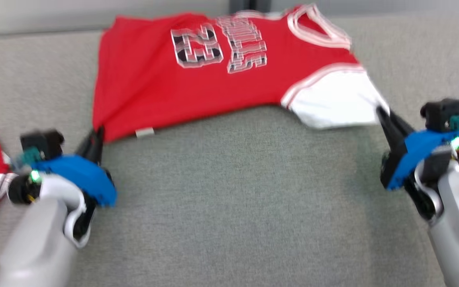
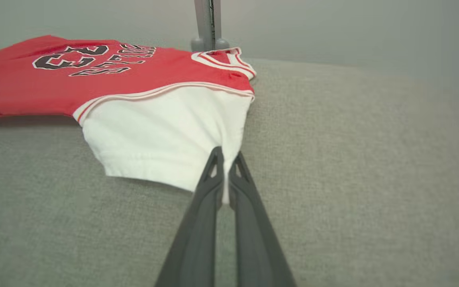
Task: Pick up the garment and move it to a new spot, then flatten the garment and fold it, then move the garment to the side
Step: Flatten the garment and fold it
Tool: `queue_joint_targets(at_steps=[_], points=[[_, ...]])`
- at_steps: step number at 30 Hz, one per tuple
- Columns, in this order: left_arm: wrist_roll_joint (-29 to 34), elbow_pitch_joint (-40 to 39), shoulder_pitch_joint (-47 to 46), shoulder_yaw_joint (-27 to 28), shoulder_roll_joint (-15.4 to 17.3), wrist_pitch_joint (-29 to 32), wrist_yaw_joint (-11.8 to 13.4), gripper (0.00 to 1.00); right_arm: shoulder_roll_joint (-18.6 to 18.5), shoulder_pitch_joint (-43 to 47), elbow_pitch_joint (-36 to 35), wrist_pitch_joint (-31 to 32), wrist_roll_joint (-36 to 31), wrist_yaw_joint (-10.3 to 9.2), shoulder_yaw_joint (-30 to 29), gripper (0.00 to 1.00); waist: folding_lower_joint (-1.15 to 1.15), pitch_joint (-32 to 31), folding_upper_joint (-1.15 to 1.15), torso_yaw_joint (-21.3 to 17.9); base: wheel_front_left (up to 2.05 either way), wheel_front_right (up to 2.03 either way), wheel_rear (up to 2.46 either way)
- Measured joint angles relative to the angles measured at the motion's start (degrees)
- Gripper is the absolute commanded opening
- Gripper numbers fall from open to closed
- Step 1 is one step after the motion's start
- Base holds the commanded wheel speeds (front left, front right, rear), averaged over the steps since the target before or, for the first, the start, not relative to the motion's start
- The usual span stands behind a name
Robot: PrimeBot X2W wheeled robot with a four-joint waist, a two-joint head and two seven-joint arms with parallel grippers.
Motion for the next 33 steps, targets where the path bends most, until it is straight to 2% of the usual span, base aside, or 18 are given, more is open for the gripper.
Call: queue_joint_targets(at_steps=[7, 12, 21, 25, 28, 33], points=[[0.3, -2.6, 8.9, -3.8, 1.5, 4.2, -0.3, 0.00, -1.2, 15.0, -11.7, 13.9, 0.2, 0.02, -4.1, 0.00, 0.00, -7.2, 0.00, 1.2, 0.00, 0.00, 0.00], [0.0, -7.3, 14.0, -5.4, 3.2, 8.6, -0.1, 0.00, -0.9, 26.3, -24.1, 24.4, 0.3, 0.01, -7.4, 0.00, -0.01, -10.4, 0.00, 1.5, 0.00, 0.00, 0.00], [-2.4, -22.4, 24.0, -8.0, 9.6, 21.9, 1.6, 0.00, 1.5, 41.8, -43.5, 40.5, 1.1, -0.01, -11.1, 0.00, 0.00, -11.9, 0.00, 1.5, 0.00, 0.00, 0.00], [-5.5, -32.0, 27.8, -8.0, 12.9, 29.0, 3.1, 0.00, 2.4, 45.8, -50.3, 44.7, 1.0, -0.01, -13.6, 0.00, 0.00, -11.7, 0.00, 1.7, 0.00, 0.00, 0.00], [-7.4, -38.9, 29.2, -7.2, 15.4, 32.9, 4.5, 0.00, 2.4, 46.3, -54.4, 45.3, 0.6, -0.01, -15.0, 0.00, 0.00, -11.3, 0.00, 1.7, 0.00, 0.00, 0.00], [-11.3, -45.4, 28.2, -4.6, 16.9, 37.4, 6.2, 0.00, 0.7, 42.0, -55.6, 44.9, 0.8, -0.02, -14.3, 0.00, 0.01, -10.2, 0.00, 1.1, 0.00, 0.00, 0.00]])
